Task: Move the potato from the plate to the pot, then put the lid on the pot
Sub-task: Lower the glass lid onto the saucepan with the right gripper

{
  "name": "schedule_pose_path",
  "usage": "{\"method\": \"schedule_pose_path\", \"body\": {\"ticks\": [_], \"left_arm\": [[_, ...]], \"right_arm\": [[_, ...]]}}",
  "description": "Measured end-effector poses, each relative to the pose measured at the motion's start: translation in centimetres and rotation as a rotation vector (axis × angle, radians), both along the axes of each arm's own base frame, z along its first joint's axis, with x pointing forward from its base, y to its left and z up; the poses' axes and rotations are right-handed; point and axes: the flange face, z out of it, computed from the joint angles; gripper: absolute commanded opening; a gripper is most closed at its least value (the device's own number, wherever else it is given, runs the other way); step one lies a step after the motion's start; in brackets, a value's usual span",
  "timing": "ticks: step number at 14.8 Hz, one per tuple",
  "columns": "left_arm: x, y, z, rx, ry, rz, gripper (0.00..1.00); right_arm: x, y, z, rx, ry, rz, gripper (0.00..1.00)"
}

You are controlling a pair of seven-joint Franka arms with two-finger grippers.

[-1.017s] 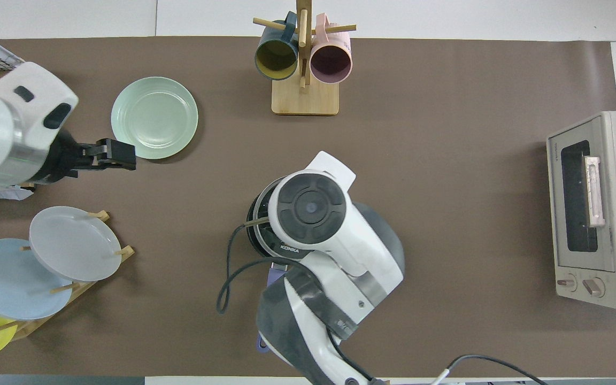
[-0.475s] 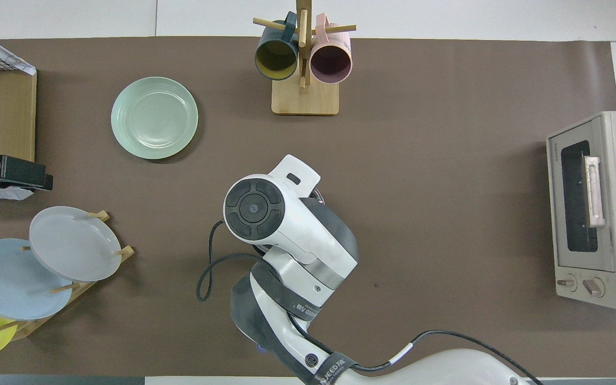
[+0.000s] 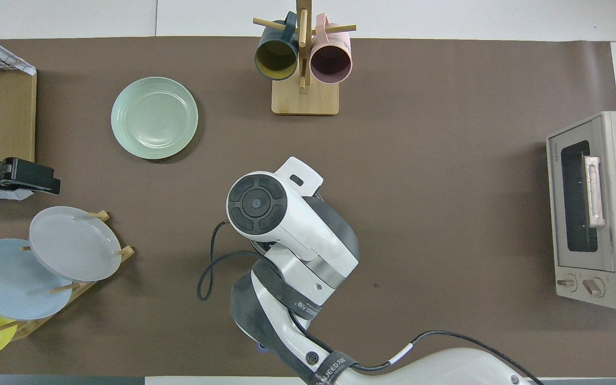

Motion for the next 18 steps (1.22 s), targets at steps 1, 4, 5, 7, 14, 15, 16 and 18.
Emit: {"method": "schedule_pose_path", "body": {"ticks": [1, 4, 5, 7, 14, 15, 16, 18], "left_arm": [[0.2, 0.0, -0.2, 0.000, 0.000, 0.001, 1.00], [0.5, 0.2, -0.1, -0.001, -0.011, 0.004, 1.00], [0.5, 0.2, 0.1, 0.000, -0.009, 0.003, 1.00], [-0.1, 0.0, 0.5, 0.003, 0.023, -0.003, 1.00], [-0.6, -0.2, 0.8, 0.007, 0.062, -0.010, 1.00], [-0.6, -0.2, 0.8, 0.007, 0.063, -0.010, 1.00], [-0.6, -0.2, 0.8, 0.007, 0.063, -0.010, 1.00], [-0.6, -0.2, 0.8, 0.007, 0.063, -0.010, 1.00]], "right_arm": [[0.0, 0.0, 0.0, 0.001, 0.001, 0.000, 0.00], [0.0, 0.0, -0.1, 0.000, 0.002, -0.001, 0.00], [0.0, -0.1, -0.2, -0.002, 0.004, -0.001, 0.00], [-0.1, -0.1, -0.4, -0.005, 0.008, -0.001, 0.00], [-0.3, -0.2, -0.8, -0.007, 0.015, -0.003, 0.00], [-0.3, -0.1, -0.9, 0.004, 0.022, -0.008, 0.00], [-0.4, -0.1, -1.0, 0.014, 0.026, -0.013, 0.00], [-0.3, -0.2, -1.2, 0.022, 0.026, -0.019, 0.00]]}}
